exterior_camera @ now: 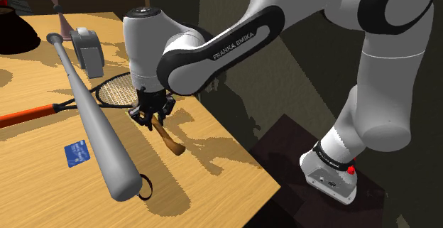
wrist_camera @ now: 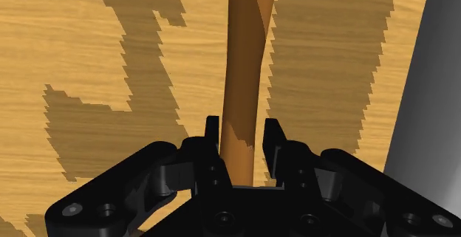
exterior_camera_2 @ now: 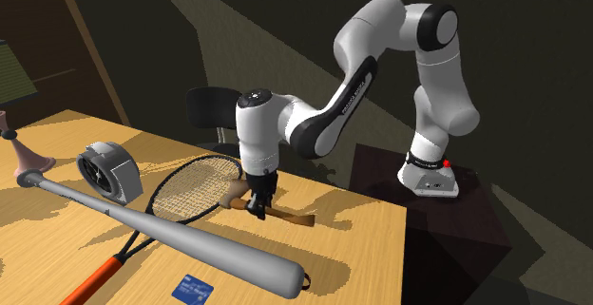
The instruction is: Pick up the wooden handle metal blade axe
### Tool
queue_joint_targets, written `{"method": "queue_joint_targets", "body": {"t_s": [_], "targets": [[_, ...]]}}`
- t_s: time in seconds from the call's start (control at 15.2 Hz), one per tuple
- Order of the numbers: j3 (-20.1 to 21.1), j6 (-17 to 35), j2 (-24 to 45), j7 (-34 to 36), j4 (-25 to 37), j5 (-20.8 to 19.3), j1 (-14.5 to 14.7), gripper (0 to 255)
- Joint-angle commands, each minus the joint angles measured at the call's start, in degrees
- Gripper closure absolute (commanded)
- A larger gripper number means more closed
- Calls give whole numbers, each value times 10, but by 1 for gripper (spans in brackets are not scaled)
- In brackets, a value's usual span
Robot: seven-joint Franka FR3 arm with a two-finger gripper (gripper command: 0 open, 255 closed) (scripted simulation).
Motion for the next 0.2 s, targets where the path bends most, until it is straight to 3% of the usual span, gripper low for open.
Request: {"method": "queue_joint_targets", "body": {"t_s": [0.0,0.13], "targets": [[2,-13,-8,-3,6,4,-1,255],[2,-14,-8,-3,7,5,-2,255]]}}
